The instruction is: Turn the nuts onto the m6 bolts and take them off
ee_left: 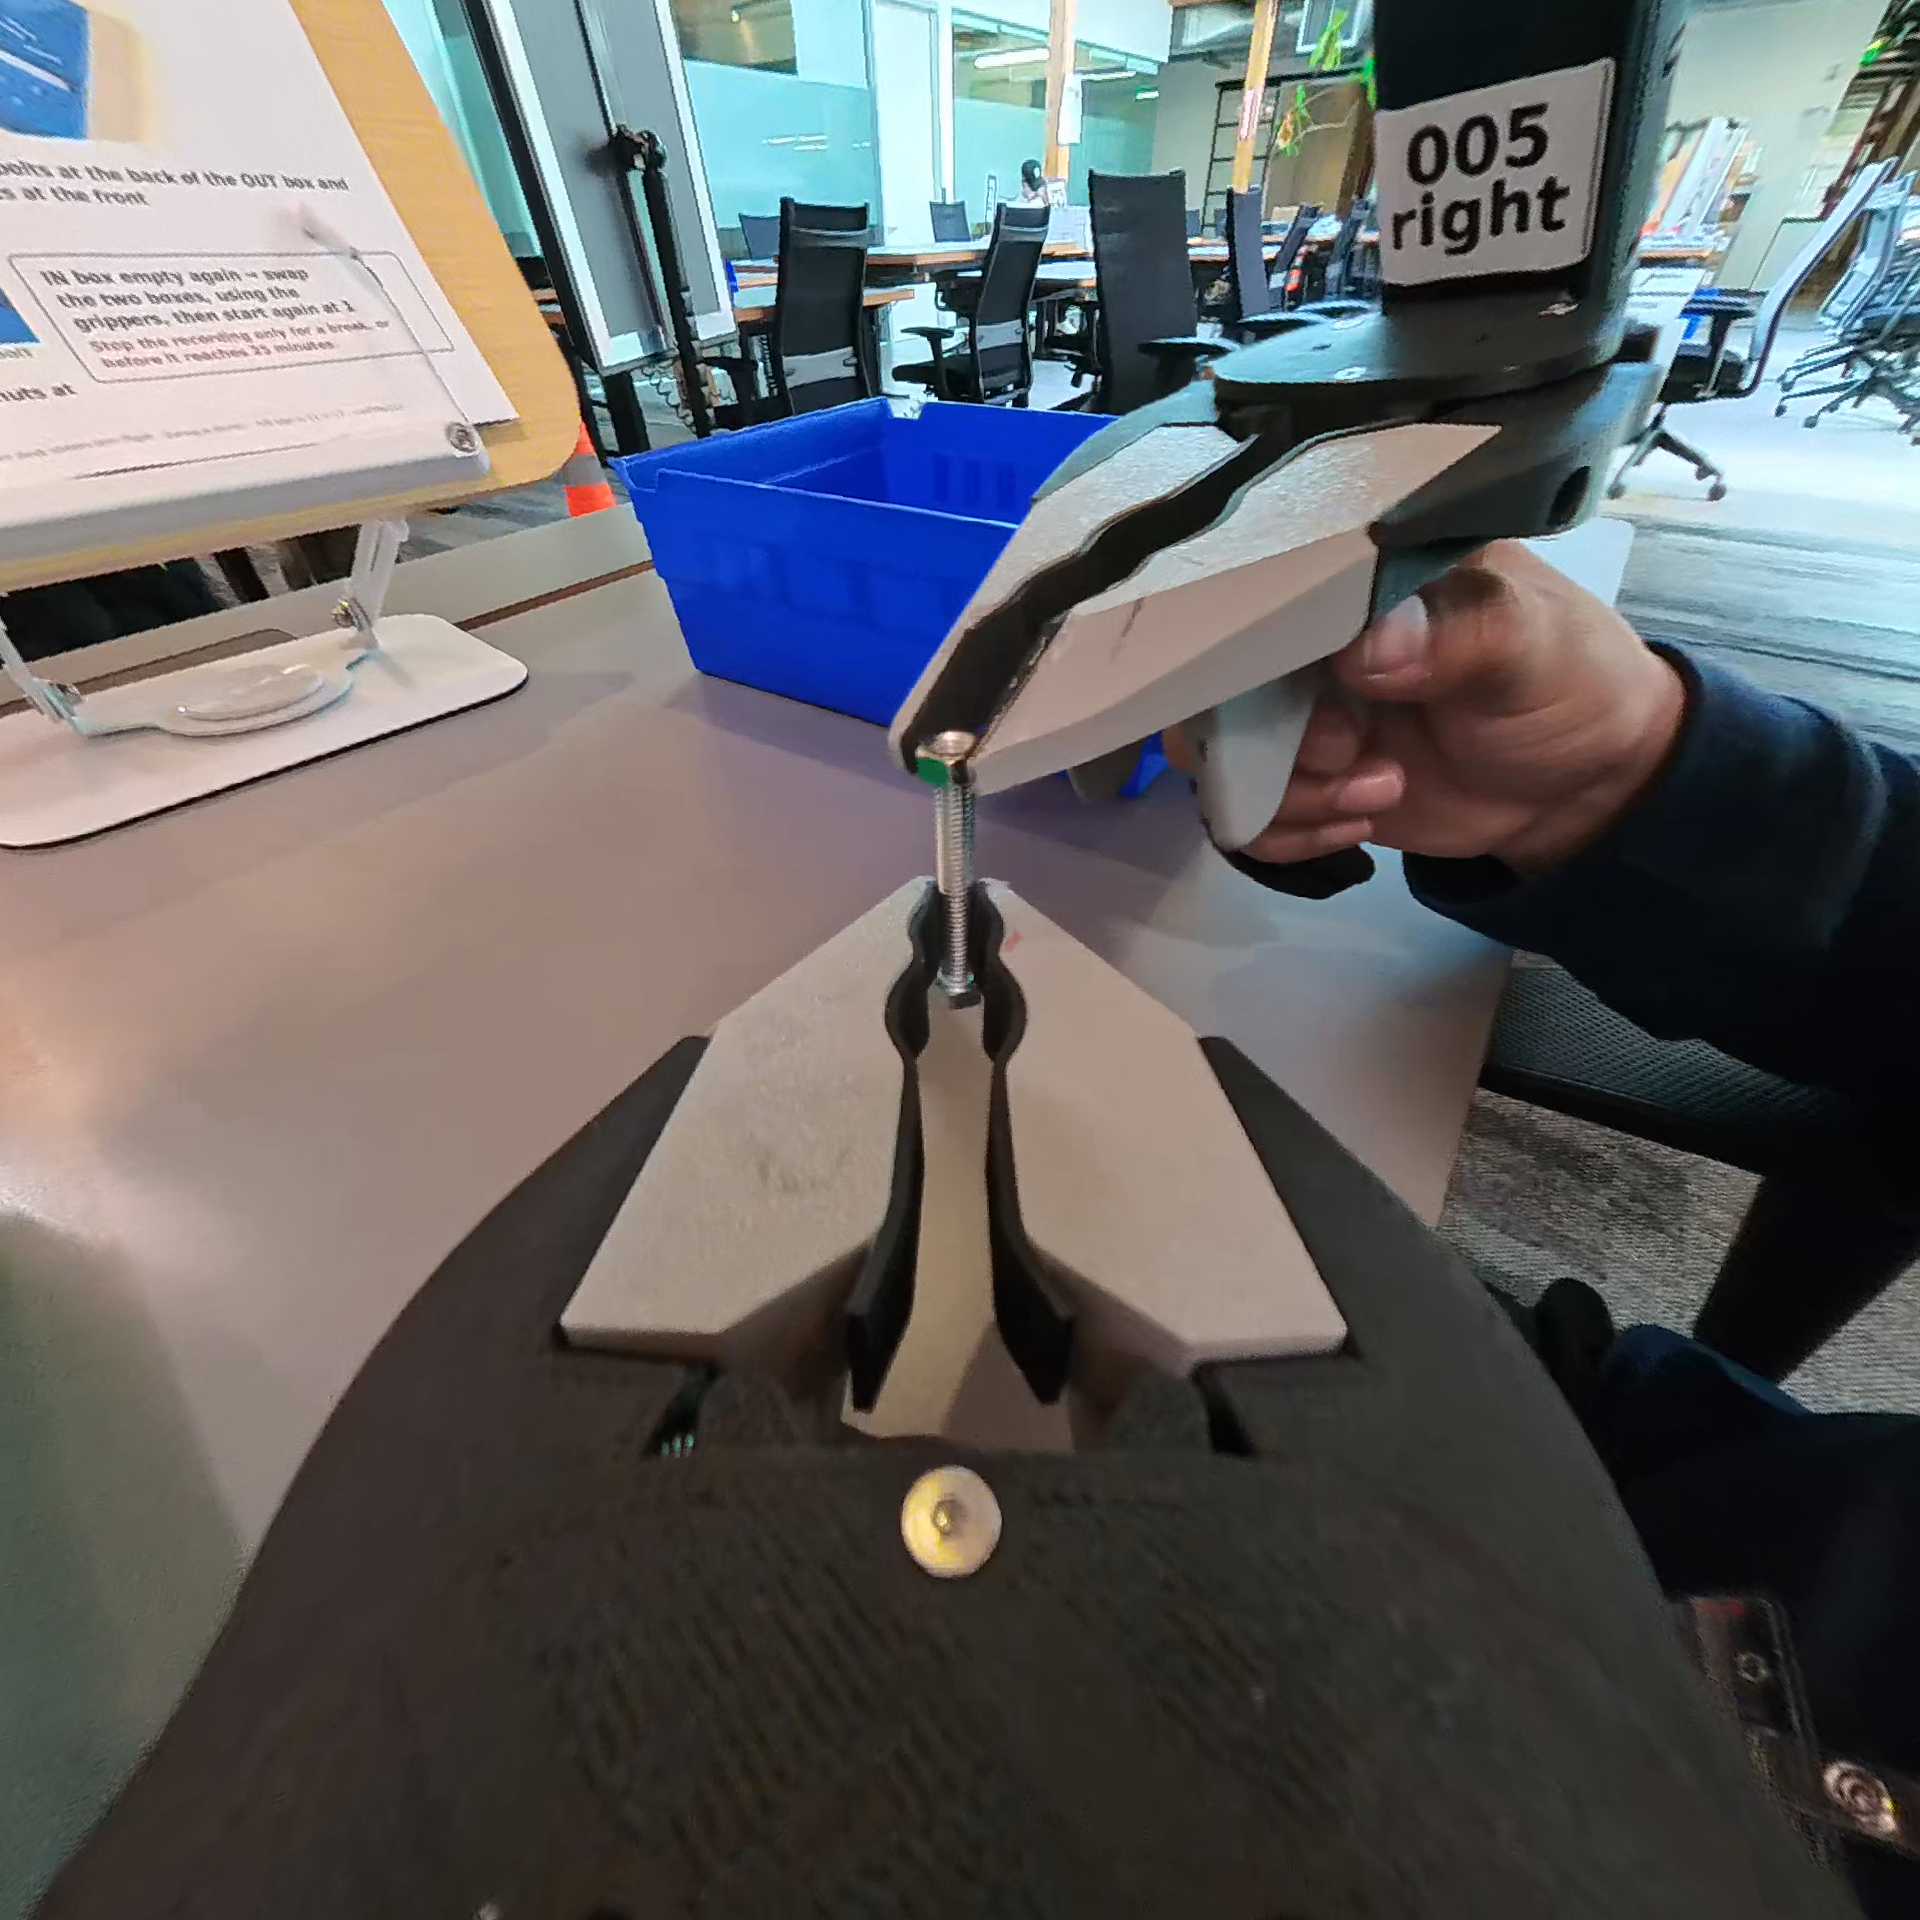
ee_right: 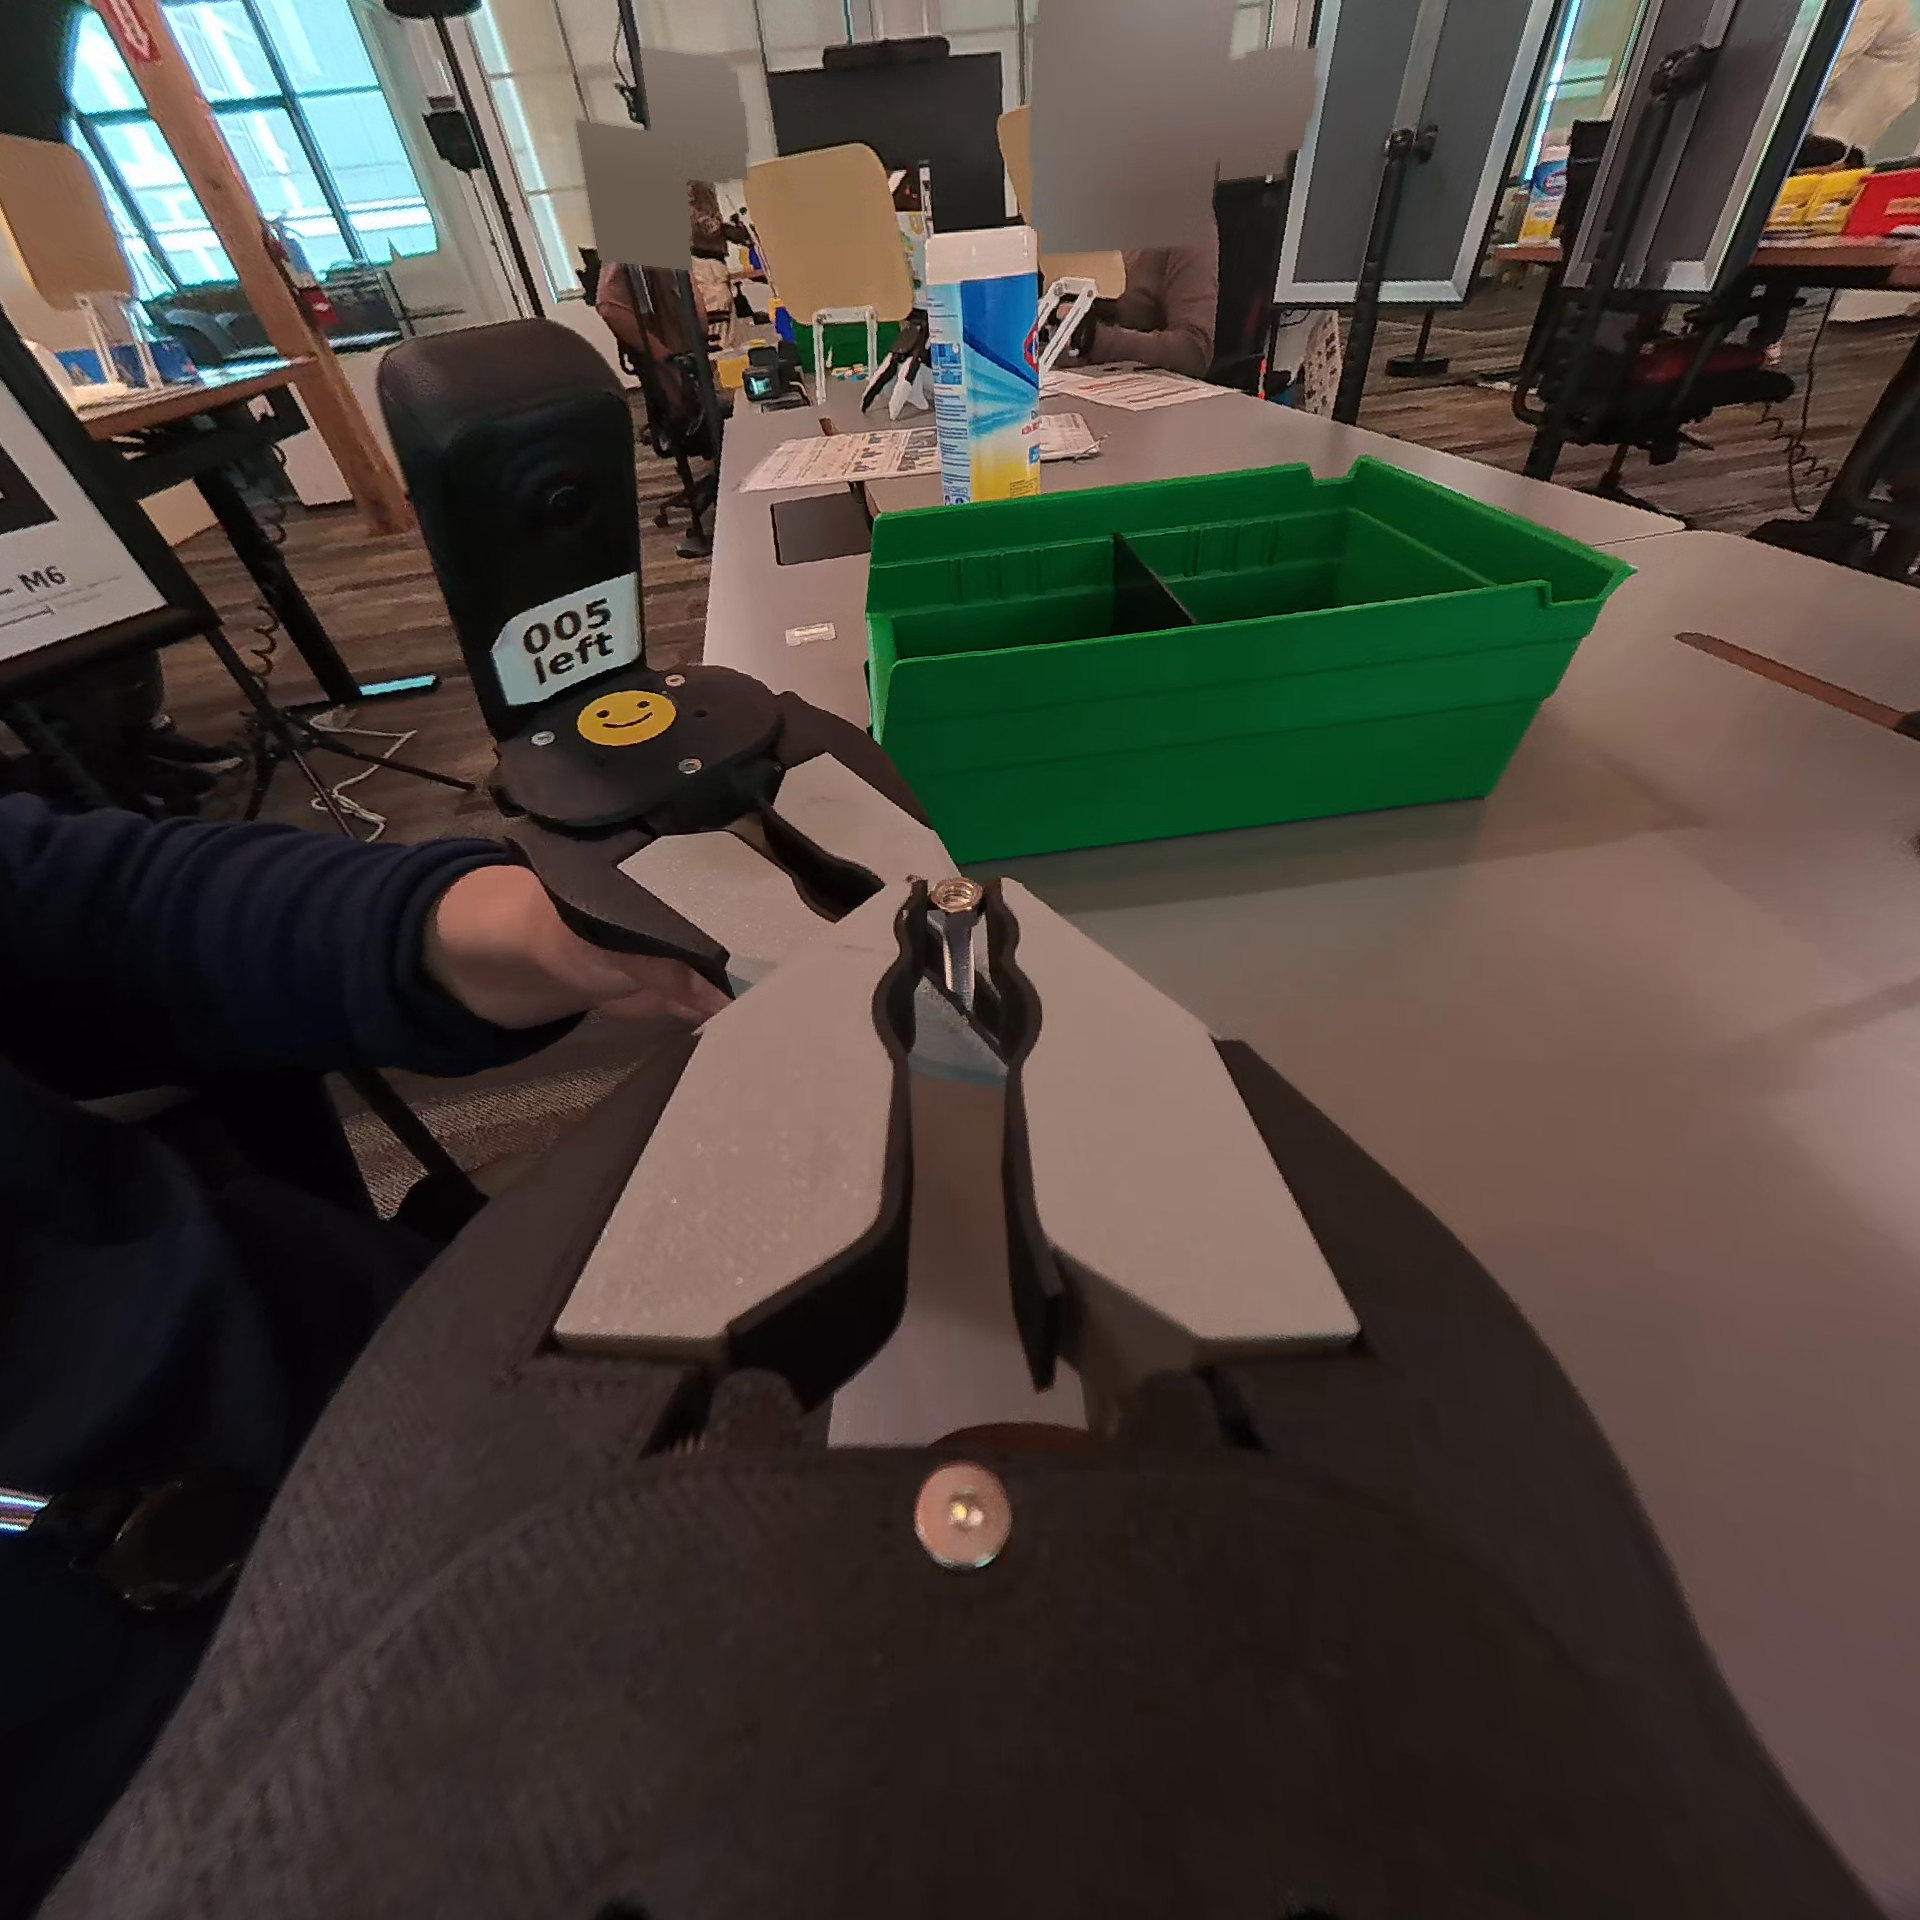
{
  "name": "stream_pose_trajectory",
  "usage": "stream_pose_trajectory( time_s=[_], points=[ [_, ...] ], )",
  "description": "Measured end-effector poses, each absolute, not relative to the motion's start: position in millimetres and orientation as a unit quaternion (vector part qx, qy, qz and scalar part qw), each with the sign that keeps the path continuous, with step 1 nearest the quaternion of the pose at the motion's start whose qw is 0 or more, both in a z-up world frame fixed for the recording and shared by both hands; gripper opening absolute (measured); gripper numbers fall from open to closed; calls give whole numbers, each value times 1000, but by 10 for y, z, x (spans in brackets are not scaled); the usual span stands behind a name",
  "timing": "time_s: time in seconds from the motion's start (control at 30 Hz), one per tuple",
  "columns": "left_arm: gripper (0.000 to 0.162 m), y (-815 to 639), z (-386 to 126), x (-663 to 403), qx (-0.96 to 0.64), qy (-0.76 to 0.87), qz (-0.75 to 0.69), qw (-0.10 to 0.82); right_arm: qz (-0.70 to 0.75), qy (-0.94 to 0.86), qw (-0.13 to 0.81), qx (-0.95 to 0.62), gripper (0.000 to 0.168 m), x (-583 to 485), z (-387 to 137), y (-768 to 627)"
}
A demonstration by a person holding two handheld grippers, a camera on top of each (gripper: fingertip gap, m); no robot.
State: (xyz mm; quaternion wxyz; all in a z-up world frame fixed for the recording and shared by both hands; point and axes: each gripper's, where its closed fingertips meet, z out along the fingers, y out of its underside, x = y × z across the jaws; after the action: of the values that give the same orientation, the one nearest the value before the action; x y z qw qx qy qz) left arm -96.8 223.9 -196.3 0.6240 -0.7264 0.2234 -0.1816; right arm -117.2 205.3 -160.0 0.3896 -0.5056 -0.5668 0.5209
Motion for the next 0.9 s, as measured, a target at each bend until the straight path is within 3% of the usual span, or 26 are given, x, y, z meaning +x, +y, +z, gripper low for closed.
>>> stream_pose_trajectory(
  time_s=[0.23, 0.7, 0.9],
  points=[
    [3, 2171, -1899, -921, -711, 240, -224, 622, 553, -564, 381, -480, 17, -1076, -1485, 2051],
    [3, 1891, -1876, -689, -683, 325, -304, 579, 568, -625, 349, -405, 16, -954, -1489, 1746],
    [3, 1905, -1873, -697, -686, 321, -297, 581, 560, -627, 360, -405, 7, -972, -1493, 1747]
  ],
)
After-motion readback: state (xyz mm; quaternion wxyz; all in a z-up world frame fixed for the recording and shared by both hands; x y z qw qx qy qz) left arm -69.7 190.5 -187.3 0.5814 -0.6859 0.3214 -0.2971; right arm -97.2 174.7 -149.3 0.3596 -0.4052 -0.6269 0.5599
